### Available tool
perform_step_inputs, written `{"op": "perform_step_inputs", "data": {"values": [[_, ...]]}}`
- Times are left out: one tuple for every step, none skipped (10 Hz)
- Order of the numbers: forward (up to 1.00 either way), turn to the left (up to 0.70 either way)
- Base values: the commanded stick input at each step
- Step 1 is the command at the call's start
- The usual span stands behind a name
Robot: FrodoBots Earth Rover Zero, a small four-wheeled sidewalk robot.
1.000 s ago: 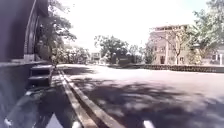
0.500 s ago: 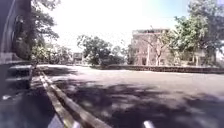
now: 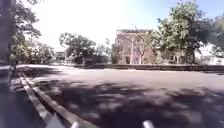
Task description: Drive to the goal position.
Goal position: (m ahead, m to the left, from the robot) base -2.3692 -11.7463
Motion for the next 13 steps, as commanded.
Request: {"op": "perform_step_inputs", "data": {"values": [[0.00, -0.85], [0.00, -0.85], [0.00, -0.85], [0.00, -0.85], [0.00, -0.85], [0.00, -0.85], [0.00, -0.85], [0.00, -0.85], [0.00, -0.85], [0.00, -0.85], [0.00, -0.85], [0.00, -0.85], [0.00, -0.85]]}}
